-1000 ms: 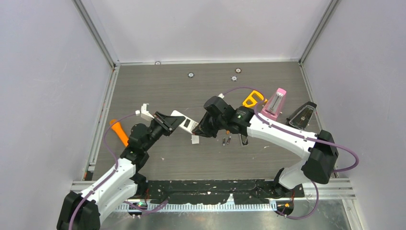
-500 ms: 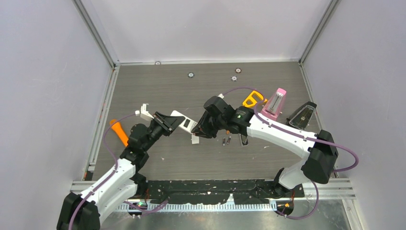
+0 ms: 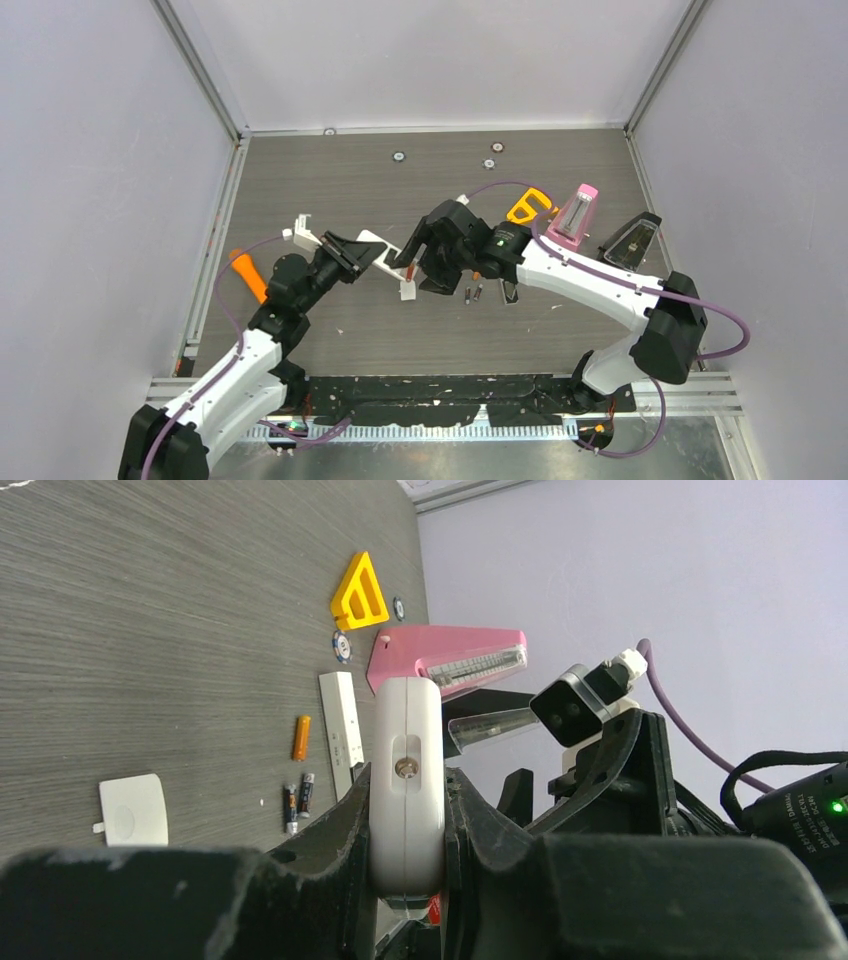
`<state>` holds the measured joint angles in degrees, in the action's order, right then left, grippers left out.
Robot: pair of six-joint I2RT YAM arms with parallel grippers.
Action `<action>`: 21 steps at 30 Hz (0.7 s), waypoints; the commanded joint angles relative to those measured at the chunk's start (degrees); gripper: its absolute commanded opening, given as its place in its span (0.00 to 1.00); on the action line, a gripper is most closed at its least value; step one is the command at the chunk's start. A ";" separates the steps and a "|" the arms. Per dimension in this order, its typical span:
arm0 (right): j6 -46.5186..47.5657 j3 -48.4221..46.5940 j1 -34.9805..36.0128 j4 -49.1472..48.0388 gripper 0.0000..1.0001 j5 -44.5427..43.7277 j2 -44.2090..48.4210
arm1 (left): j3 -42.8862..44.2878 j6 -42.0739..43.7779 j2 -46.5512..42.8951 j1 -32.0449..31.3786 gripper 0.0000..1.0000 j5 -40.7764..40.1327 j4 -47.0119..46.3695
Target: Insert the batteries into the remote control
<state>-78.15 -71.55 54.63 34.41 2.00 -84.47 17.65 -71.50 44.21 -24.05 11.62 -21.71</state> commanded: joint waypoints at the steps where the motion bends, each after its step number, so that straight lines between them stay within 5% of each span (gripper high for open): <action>1: 1.52 -0.43 -0.19 -0.11 0.82 -1.75 3.60 | 3.75 0.14 -0.76 -0.20 0.00 -0.09 1.50; 7: 7.48 2.43 -0.23 -0.31 0.98 -4.70 9.29 | 6.40 0.14 -0.02 -0.21 0.00 3.03 5.70; 14: 30.19 5.14 -0.27 -3.59 0.95 -4.78 16.90 | 9.30 -1.39 0.90 -0.20 0.00 11.19 9.85; 21: 50.80 5.14 -0.31 -4.36 0.95 6.74 19.02 | 14.49 -2.30 5.31 -0.20 0.00 25.82 12.81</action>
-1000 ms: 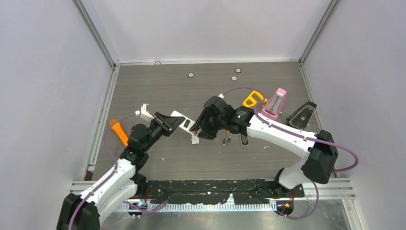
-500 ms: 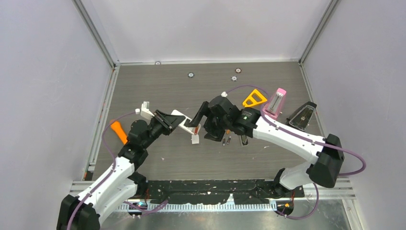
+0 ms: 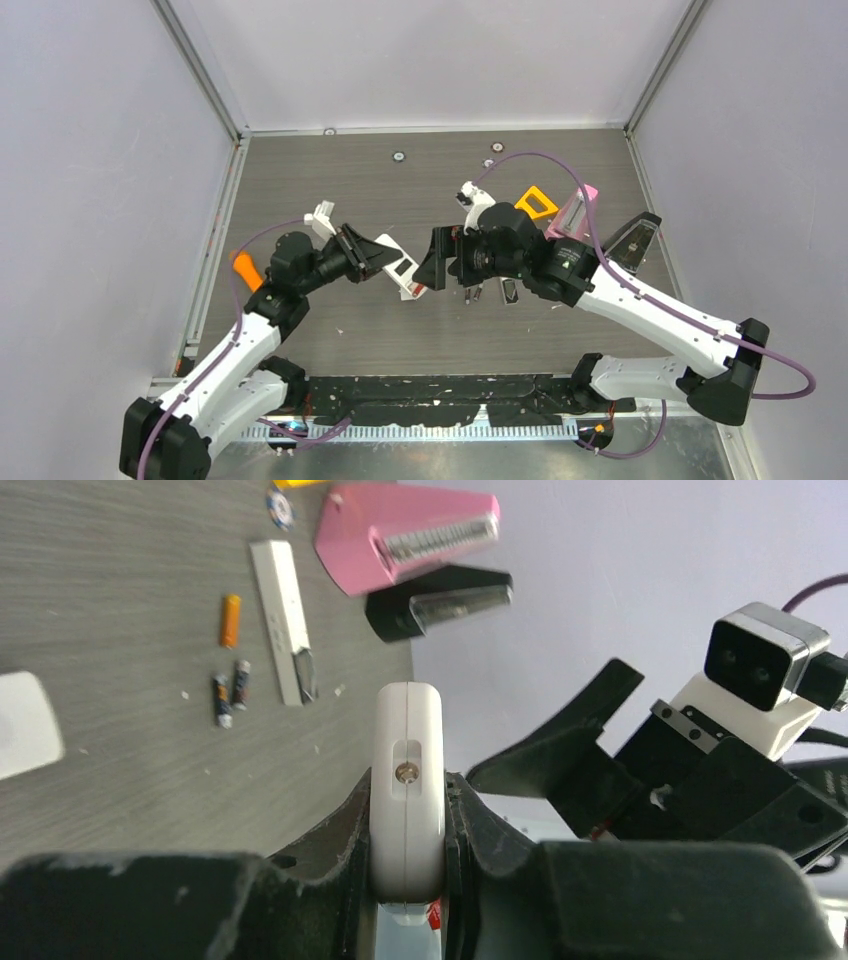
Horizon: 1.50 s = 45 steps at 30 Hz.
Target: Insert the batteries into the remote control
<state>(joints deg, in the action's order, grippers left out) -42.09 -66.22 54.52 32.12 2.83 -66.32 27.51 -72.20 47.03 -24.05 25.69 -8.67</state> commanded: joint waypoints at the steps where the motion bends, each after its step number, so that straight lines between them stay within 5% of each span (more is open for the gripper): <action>1: 16.61 -0.97 -0.20 -1.75 0.95 7.64 0.78 | 5.34 -2.10 3.36 -0.20 0.00 14.40 -0.30; 10: 18.25 -5.75 -0.19 3.55 0.95 10.41 -3.82 | 7.37 -5.02 5.55 -0.25 0.00 20.69 -1.88; 45: 17.40 -1.80 -0.18 0.47 0.98 18.15 -4.26 | 7.40 -7.00 9.48 -0.20 0.00 20.72 -4.40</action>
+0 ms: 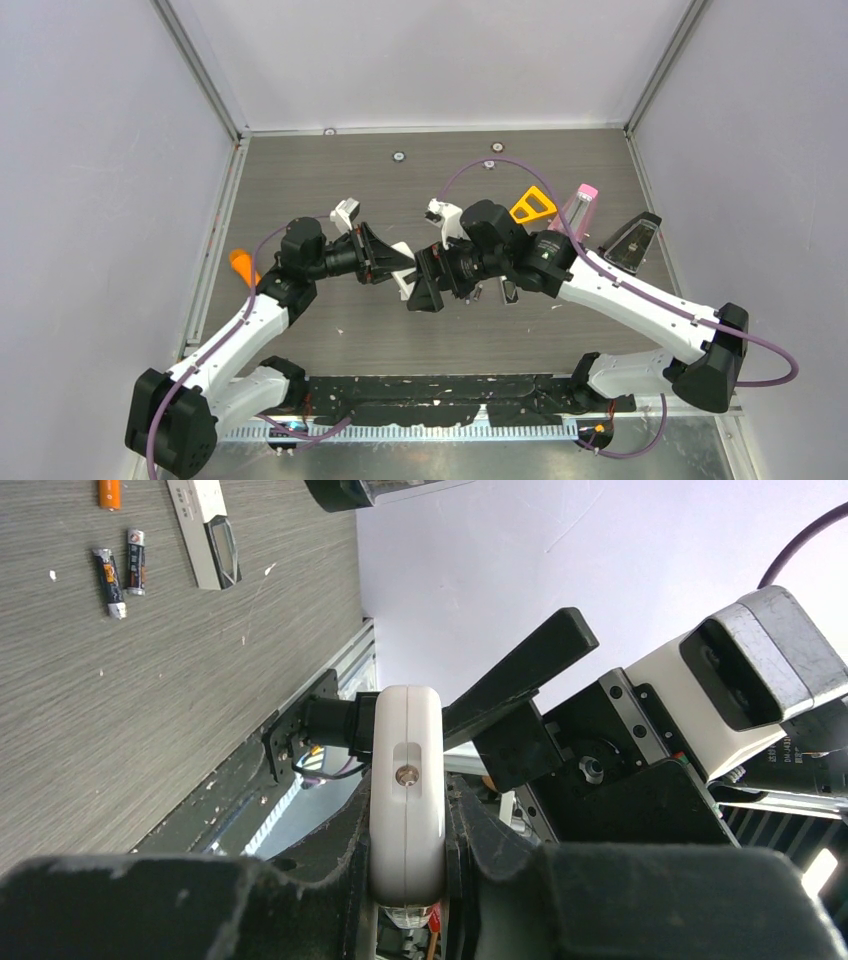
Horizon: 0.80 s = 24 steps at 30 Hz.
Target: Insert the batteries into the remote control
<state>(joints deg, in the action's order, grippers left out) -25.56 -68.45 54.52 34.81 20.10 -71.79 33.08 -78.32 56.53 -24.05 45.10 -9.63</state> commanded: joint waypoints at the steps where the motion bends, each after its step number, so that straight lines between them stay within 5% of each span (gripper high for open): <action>1: 0.80 0.71 -0.20 -2.43 0.98 0.90 1.34 | 1.76 -0.97 0.00 -0.20 0.00 1.30 -3.57; 9: 0.38 1.46 -0.21 -3.97 0.90 1.28 1.90 | 1.57 -1.10 0.03 -0.20 0.00 1.63 -4.08; 24: -1.83 4.56 -0.43 -9.47 0.60 4.38 3.78 | 1.00 -1.42 0.06 -0.23 0.00 2.50 -6.07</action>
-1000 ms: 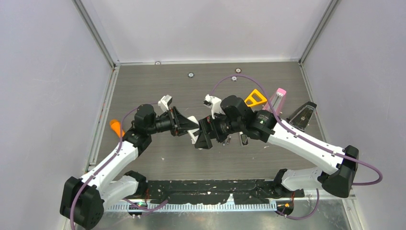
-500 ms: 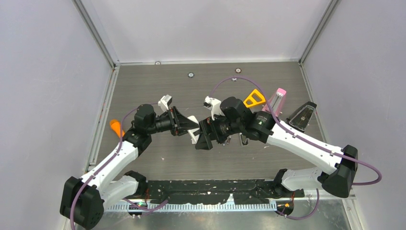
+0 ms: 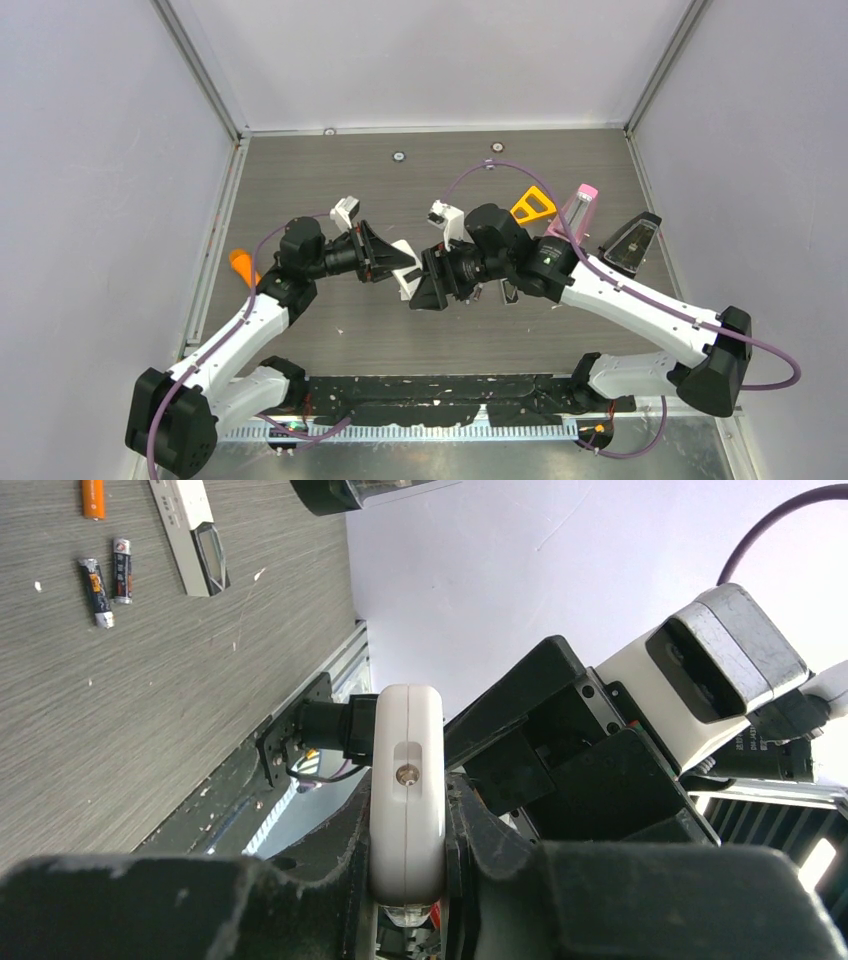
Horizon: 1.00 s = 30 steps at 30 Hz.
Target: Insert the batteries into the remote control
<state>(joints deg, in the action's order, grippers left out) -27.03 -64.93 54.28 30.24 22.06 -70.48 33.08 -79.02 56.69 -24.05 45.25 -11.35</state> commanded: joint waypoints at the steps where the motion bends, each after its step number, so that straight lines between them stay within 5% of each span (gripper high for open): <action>1: -0.61 1.25 -0.15 -5.58 0.58 2.84 2.59 | 0.90 -0.96 -0.04 -0.21 0.00 2.42 -4.62; 11: -1.46 1.67 -0.28 -5.12 0.57 3.60 1.51 | -0.99 -8.61 1.09 -0.20 0.00 4.02 -14.11; 30: 0.75 -2.80 -0.23 6.50 0.71 -3.02 -5.06 | 1.31 -8.86 0.44 -0.20 0.00 3.98 -9.56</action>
<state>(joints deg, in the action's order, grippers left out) -28.45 -67.07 53.65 32.88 21.91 -73.58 31.31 -84.16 58.02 -23.88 46.22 -15.62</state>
